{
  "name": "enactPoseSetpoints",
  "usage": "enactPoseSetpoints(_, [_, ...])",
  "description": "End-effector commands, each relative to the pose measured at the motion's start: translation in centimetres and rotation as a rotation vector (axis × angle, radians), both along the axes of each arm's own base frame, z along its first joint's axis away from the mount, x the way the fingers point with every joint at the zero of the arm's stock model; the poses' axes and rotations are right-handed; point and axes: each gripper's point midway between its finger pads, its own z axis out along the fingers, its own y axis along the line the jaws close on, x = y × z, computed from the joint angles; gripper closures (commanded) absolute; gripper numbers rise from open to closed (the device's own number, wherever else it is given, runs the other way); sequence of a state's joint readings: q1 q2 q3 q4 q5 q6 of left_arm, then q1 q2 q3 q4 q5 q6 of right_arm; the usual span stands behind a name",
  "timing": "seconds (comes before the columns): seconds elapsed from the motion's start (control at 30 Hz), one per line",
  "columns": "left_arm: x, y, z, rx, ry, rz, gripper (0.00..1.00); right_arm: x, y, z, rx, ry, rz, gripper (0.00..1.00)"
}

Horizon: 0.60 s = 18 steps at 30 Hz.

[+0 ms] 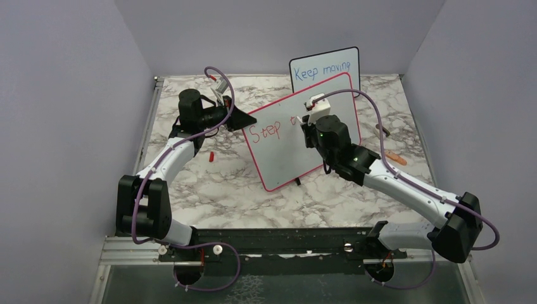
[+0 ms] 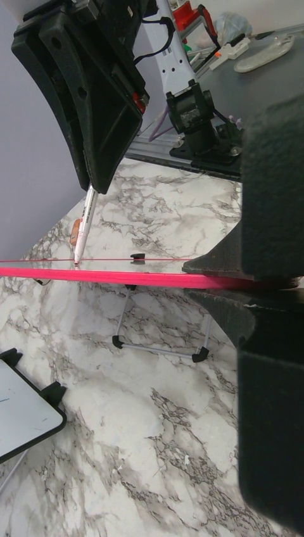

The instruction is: Write a sentence on the whiteboard

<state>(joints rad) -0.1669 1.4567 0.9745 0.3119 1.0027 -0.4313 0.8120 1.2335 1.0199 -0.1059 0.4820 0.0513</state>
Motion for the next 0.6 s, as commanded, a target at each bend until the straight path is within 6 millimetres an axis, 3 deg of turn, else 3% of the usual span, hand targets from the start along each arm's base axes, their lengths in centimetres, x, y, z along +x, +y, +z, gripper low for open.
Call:
enactPoseSetpoints(0.0, [-1.1, -0.6, -2.6, 0.039, 0.066, -0.048, 1.00, 0.7, 0.2, 0.5, 0.015, -0.019, -0.005, 1.00])
enactPoseSetpoints(0.57, [-1.1, -0.6, -2.6, 0.039, 0.069, -0.048, 1.00, -0.9, -0.1, -1.9, -0.012, 0.085, 0.033, 1.00])
